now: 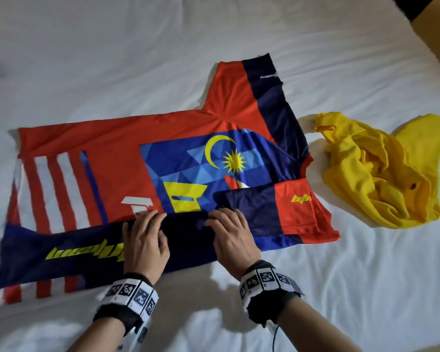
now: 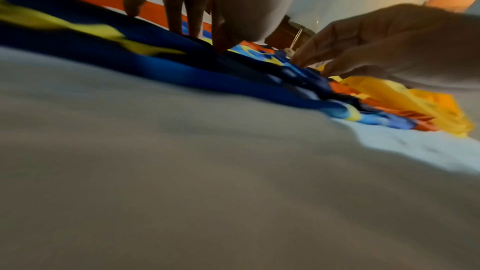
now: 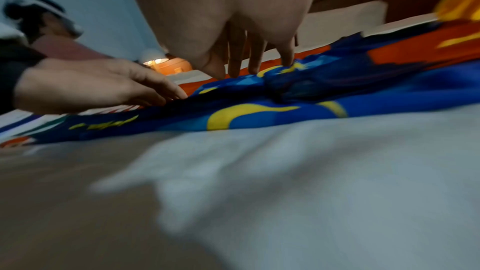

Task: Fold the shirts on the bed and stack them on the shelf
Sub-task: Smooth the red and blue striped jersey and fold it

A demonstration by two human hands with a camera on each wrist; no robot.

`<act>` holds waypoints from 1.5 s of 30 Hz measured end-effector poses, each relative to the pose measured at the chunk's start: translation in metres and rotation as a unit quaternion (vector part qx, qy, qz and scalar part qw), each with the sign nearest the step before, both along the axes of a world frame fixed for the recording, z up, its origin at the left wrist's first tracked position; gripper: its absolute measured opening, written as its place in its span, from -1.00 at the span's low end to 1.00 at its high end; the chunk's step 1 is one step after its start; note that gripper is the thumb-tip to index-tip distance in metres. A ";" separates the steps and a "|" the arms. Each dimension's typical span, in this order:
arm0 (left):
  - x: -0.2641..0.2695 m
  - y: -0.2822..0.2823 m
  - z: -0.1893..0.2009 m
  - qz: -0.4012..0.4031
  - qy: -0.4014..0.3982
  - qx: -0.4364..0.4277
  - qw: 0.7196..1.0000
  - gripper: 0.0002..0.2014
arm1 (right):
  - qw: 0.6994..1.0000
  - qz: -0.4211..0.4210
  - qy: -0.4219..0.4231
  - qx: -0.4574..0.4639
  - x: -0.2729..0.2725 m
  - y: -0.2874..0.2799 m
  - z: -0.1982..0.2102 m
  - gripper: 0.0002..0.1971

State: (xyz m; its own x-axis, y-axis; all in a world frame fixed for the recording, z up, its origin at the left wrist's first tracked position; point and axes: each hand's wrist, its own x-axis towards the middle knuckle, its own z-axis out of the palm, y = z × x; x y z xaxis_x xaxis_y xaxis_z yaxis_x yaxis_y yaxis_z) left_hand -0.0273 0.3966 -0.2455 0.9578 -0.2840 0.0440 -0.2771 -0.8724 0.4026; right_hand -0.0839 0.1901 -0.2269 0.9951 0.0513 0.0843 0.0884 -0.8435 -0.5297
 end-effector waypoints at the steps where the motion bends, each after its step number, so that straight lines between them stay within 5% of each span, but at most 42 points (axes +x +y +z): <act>1: 0.007 0.019 0.000 0.009 -0.007 0.033 0.999 -0.55 | 1.000 0.015 -0.001 -0.021 0.009 0.009 -0.003 -0.59; 5: 0.031 0.087 0.001 0.007 -0.019 0.137 0.990 -0.64 | 0.991 -0.001 0.061 -0.123 0.042 0.021 -0.010 -0.48; 9: 0.050 0.123 0.006 0.000 -0.028 0.097 0.995 -0.66 | 0.985 -0.045 0.049 -0.162 0.054 0.024 -0.013 -0.64; 12: 0.026 0.104 0.008 0.025 -0.019 0.120 0.992 -0.55 | 0.981 -0.007 0.065 -0.183 0.033 0.047 -0.015 -0.37; 16: -0.026 0.066 -0.005 -0.051 0.060 0.107 0.991 -0.40 | 0.977 0.024 0.115 -0.177 -0.001 0.068 -0.033 -0.36; 20: -0.024 0.121 -0.019 0.065 0.122 0.152 0.979 -0.37 | 0.966 -0.035 0.180 -0.183 -0.004 0.062 -0.044 -0.31; 25: -0.007 0.198 -0.002 0.287 0.190 0.160 0.925 -0.37 | 0.964 -0.041 0.198 -0.174 -0.002 0.067 -0.036 -0.30; 33: 0.075 0.063 0.036 0.131 0.143 0.042 0.980 -0.28 | 0.992 -0.078 0.065 -0.078 0.074 0.022 0.010 -0.40; 38: 0.151 -0.018 0.037 0.018 0.070 0.001 0.997 -0.44 | 0.985 -0.102 0.112 -0.087 0.186 -0.049 0.031 -0.36; 45: 0.239 -0.081 0.027 -0.025 0.010 0.029 0.999 -0.55 | 0.977 -0.087 0.109 -0.163 0.334 -0.115 0.034 -0.49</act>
State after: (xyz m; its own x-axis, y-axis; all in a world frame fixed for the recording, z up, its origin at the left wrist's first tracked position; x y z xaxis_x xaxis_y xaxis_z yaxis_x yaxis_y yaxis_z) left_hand 0.2120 0.3159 -0.2180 0.9429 -0.3331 0.0072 -0.3135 -0.8797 0.3576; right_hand 0.2499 0.0746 -0.1928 0.9835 -0.1319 -0.1238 -0.1570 -0.9625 -0.2212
